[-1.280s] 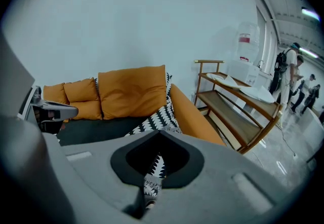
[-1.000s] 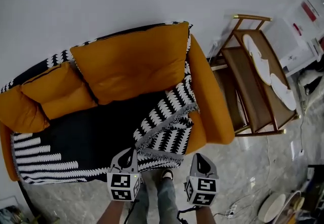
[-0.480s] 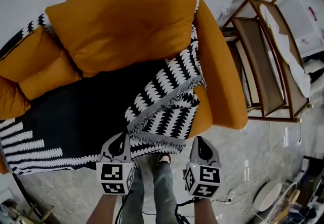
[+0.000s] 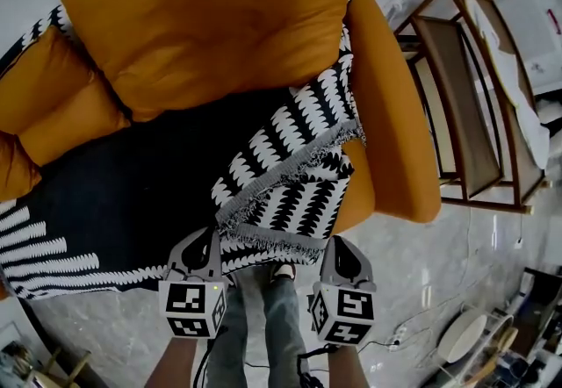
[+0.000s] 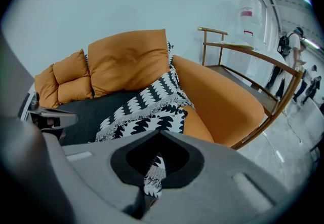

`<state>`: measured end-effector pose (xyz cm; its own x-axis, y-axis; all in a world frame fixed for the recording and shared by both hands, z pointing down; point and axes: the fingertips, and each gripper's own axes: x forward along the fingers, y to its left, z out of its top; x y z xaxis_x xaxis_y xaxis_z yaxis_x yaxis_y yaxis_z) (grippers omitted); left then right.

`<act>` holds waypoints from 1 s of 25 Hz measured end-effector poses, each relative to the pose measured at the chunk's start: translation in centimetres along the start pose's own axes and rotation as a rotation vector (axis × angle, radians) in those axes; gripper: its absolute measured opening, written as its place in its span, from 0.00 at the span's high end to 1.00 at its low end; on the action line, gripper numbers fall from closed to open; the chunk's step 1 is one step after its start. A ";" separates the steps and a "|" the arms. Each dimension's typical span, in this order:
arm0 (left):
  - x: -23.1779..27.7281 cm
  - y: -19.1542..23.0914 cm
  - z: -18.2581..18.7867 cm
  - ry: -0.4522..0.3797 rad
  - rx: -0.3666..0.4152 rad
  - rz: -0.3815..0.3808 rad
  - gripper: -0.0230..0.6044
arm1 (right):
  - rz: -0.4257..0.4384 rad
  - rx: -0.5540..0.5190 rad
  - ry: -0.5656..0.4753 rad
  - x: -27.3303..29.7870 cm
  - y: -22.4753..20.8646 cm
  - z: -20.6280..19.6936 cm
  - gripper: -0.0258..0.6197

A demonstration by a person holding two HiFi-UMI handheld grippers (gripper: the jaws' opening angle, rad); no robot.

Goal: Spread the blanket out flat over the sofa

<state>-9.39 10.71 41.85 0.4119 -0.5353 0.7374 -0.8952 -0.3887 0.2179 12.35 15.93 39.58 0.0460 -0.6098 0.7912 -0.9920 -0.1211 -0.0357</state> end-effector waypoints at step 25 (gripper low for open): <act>4.4 1.5 1.6 0.053 0.044 -0.109 0.96 | -0.002 -0.033 0.067 2.0 -0.8 0.7 0.95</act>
<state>-8.67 6.61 44.41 0.4957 -0.4481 0.7440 -0.8367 -0.4759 0.2709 13.35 14.29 40.76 0.0409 -0.5561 0.8301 -0.9953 -0.0959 -0.0153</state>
